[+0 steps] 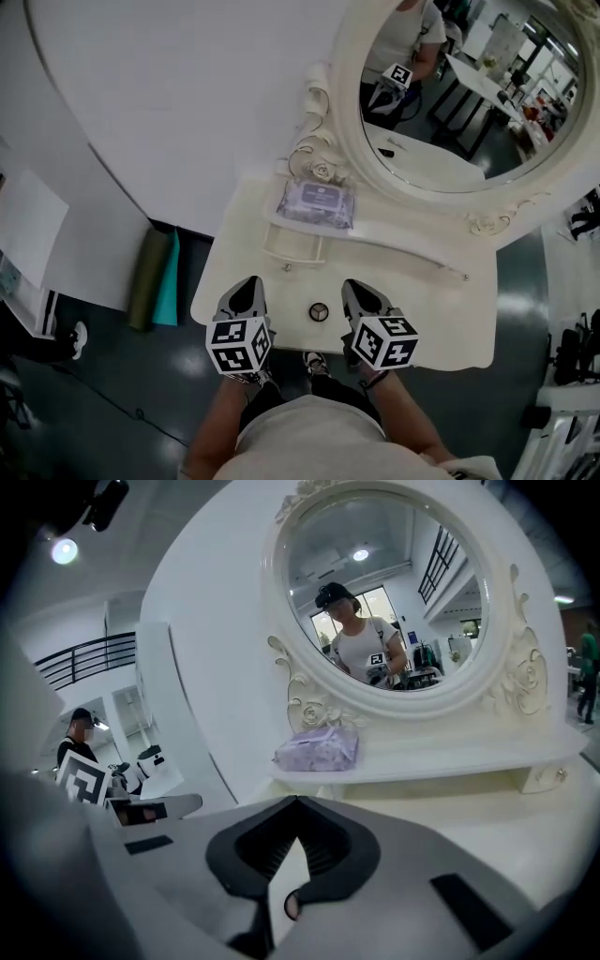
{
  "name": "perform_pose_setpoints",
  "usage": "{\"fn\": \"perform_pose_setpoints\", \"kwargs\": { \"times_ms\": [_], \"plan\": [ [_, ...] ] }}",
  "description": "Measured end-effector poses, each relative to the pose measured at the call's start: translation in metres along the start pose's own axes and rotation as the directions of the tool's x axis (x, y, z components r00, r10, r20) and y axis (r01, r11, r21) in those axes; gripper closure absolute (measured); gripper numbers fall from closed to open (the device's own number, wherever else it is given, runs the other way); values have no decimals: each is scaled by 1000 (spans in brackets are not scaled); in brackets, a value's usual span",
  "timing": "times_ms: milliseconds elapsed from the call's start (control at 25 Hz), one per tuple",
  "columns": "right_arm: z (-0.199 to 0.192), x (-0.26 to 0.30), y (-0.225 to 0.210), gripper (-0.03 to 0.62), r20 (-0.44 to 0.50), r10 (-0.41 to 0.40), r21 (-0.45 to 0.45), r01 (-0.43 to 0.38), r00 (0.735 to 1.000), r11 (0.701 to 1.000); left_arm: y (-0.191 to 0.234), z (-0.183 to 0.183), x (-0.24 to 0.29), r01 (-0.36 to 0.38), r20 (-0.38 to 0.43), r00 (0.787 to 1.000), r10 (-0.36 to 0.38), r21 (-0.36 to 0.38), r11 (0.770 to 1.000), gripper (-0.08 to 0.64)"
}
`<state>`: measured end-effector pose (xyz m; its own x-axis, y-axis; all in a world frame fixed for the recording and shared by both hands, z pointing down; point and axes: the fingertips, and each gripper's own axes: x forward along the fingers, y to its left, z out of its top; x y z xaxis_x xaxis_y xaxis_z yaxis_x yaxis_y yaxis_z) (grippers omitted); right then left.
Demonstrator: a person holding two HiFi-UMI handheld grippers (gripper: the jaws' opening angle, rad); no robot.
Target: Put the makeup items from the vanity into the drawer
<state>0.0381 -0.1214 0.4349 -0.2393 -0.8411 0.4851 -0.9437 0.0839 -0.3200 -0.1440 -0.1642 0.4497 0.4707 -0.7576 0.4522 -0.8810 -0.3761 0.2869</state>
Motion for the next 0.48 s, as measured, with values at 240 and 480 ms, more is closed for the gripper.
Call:
{"fn": "perform_pose_setpoints", "kwargs": {
  "times_ms": [240,480],
  "plan": [
    [-29,-5,-2,575,-35,-48,44,50,998,998,-3,-19,11,67,-83,995,-63,36,997,555],
    [-58,-3,-9,571,-78,-52,105,60,996,993,-6,-50,25,101,-163,982,-91,57,993,555]
  ]
}}
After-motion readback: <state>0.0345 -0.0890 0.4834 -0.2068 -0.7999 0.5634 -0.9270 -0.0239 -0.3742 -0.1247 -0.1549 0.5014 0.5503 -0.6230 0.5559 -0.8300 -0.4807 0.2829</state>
